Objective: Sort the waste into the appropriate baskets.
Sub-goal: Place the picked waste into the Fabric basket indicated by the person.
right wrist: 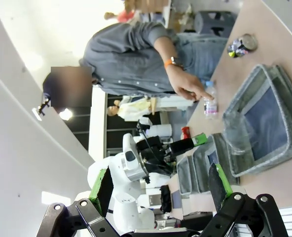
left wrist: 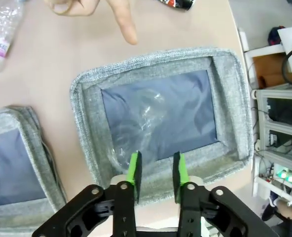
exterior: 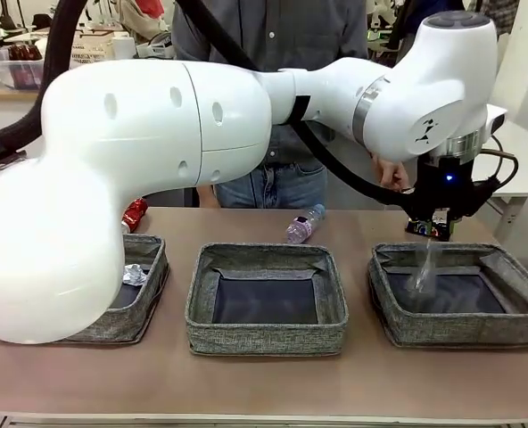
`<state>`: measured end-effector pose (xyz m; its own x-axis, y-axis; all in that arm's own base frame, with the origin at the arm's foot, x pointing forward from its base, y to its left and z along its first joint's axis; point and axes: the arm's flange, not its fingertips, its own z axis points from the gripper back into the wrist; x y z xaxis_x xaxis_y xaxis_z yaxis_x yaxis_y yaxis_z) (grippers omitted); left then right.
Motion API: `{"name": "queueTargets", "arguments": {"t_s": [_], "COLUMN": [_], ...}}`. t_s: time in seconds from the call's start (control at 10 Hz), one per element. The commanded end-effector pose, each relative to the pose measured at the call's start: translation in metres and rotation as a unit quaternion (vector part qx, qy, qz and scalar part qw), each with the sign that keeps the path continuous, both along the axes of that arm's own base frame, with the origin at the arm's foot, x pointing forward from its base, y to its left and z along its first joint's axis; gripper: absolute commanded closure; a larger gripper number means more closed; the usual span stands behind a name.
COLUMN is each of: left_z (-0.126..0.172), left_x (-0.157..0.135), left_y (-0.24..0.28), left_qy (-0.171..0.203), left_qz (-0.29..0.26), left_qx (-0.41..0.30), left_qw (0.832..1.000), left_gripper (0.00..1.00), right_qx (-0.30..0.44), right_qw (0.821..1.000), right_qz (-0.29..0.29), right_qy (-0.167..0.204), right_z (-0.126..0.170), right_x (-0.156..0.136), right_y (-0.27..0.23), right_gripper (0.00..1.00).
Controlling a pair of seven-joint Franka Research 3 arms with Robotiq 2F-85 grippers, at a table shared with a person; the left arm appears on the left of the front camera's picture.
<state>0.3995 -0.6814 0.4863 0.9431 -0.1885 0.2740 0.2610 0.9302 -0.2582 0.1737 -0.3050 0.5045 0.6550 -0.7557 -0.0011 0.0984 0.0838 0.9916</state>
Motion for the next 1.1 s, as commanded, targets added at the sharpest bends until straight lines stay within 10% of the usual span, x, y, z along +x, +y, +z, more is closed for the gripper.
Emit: {"name": "queueTargets", "arguments": {"t_s": [0.0,0.6,1.0], "left_z": [0.005,0.027,0.077], "left_x": [-0.004,0.006,0.039], "left_y": [0.01,0.027,0.136], "left_qy": [0.006,0.04,0.1], "left_qz": [-0.002,-0.018,-0.038], "left_qx": [0.001,0.003,-0.047], "left_qw": [1.0,0.999,0.993], "left_gripper": [0.0,0.0,0.0], "right_qx": [0.0,0.0,0.003], "right_qw": [1.0,1.0,0.997], "right_qz": [-0.001,-0.001,0.076], "right_qy": [0.001,0.001,0.028], "right_z": [0.004,0.004,-0.009], "right_x": [0.0,0.0,0.032], "right_y": [0.0,0.0,0.034], "right_gripper": [0.0,0.0,0.0]}}
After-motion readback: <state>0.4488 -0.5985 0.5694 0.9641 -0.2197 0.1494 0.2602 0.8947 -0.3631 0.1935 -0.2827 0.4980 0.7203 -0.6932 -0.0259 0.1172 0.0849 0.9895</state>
